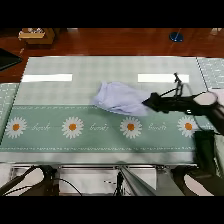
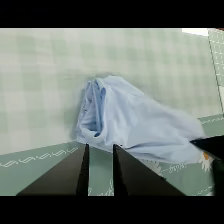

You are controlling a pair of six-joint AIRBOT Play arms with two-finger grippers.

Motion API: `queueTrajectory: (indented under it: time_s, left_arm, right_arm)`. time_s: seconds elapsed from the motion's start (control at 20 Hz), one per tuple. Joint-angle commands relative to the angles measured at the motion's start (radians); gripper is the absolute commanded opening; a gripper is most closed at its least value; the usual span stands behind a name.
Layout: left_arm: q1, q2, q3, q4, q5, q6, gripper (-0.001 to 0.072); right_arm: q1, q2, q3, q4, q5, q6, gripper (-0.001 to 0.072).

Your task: Fold the shirts.

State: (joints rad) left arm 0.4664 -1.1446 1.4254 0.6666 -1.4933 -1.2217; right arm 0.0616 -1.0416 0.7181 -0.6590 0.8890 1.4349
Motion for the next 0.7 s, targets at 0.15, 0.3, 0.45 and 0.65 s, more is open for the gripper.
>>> queueTrajectory:
  time_s: [0.15, 0.3, 0.45, 0.65]
  left_arm:
    - [-0.058, -0.031, 0.000, 0.000, 0.000, 0.002, 0.0210]
    - [-0.069, -0.042, 0.000, -0.001, 0.013, 0.002, 0.0209]
    - [-0.073, -0.052, 0.000, -0.014, 0.035, -0.004, 0.0209]
    - [-0.076, -0.076, 0.000, -0.039, 0.064, -0.005, 0.0209]
  right_arm:
    - [-0.299, 0.406, 0.264, -0.446, 0.414, 0.280, 0.0017]
    - [-0.490, 0.477, 0.406, -0.570, 0.643, 0.285, 0.0017]
    - [-0.649, 0.481, 0.502, -0.828, 0.849, 0.221, 0.0017]
    - [-0.724, 0.484, 0.510, -1.196, 0.967, 0.165, 0.0017]
